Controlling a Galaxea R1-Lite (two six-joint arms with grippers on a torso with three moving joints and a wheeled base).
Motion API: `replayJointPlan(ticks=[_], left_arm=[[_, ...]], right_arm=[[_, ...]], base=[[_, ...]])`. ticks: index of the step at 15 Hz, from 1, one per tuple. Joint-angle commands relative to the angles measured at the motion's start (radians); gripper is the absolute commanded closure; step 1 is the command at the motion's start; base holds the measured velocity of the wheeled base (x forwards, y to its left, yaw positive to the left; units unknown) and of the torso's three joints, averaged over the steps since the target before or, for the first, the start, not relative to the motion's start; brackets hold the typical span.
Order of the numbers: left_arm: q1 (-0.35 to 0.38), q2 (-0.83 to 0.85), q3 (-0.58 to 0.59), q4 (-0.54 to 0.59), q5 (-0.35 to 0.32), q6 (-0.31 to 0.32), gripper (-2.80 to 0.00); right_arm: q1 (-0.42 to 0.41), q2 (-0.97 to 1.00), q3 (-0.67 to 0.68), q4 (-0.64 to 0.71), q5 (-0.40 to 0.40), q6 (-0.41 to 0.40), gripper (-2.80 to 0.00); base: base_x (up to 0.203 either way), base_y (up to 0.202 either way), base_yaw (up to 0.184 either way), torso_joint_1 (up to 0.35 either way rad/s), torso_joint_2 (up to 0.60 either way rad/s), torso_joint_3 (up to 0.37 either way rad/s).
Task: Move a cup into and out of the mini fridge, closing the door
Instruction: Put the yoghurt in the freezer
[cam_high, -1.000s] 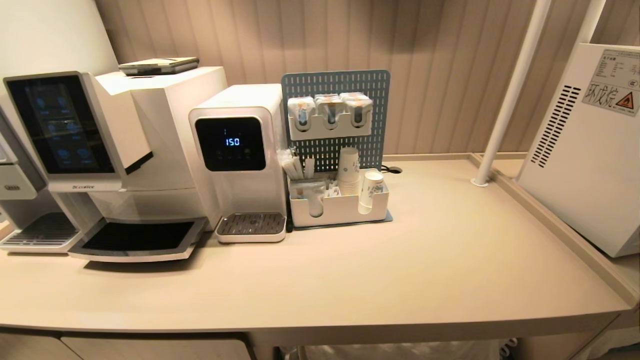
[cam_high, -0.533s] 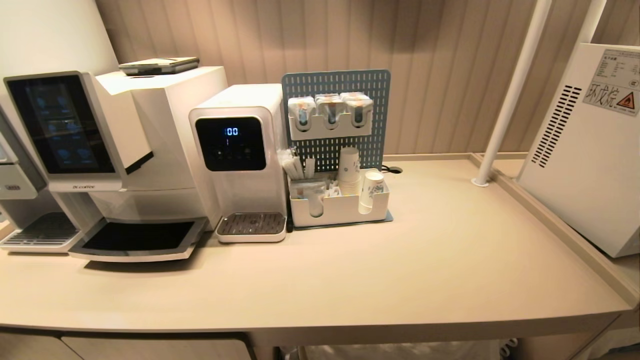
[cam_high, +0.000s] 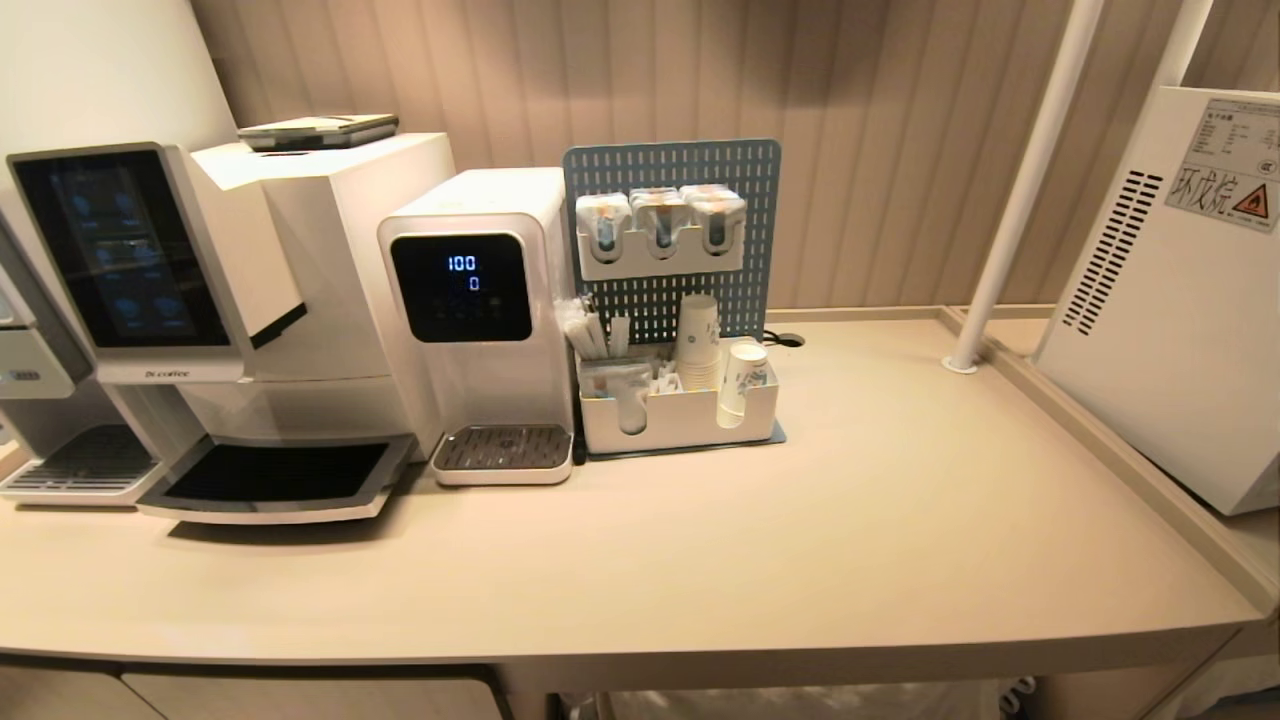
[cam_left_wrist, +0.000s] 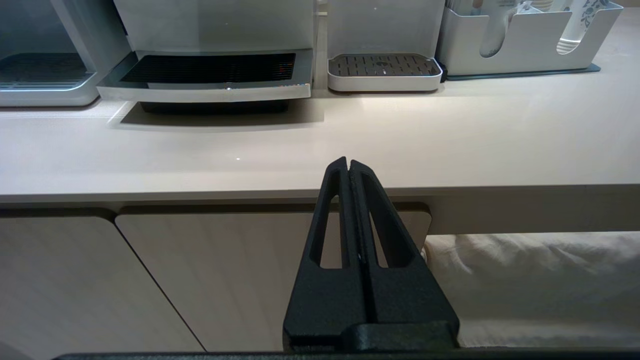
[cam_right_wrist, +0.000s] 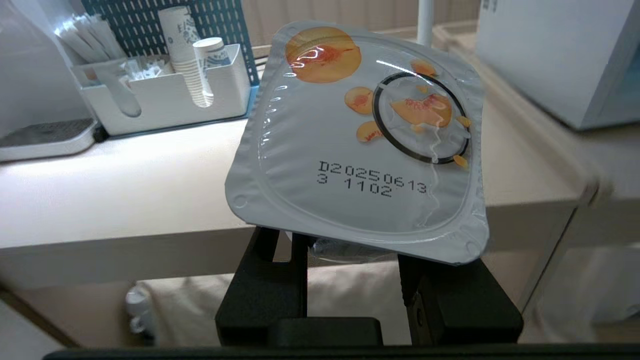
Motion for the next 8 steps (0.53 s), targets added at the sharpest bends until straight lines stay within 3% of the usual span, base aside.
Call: replayJointPlan(ticks=[1, 2, 8], left_arm=[[-0.001, 0.001, 0.000, 0.000, 0.000, -0.001, 0.00], [-0.001, 0.001, 0.000, 0.000, 0.001, -0.001, 0.00], [-0.001, 0.001, 0.000, 0.000, 0.001, 0.001, 0.00]], right_arm=[[0.000, 0.001, 0.023, 0.020, 0.009, -0.106, 0.00], [0.000, 0.001, 0.021, 0.043, 0.024, -0.144, 0.00], [0.000, 0.003, -0.006, 0.123, 0.020, -0.126, 0.00]], base=[[0.000, 0.000, 0.000, 0.000, 0.00, 0.000], [0.000, 0.000, 0.000, 0.000, 0.00, 0.000], [0.000, 0.000, 0.000, 0.000, 0.00, 0.000]])
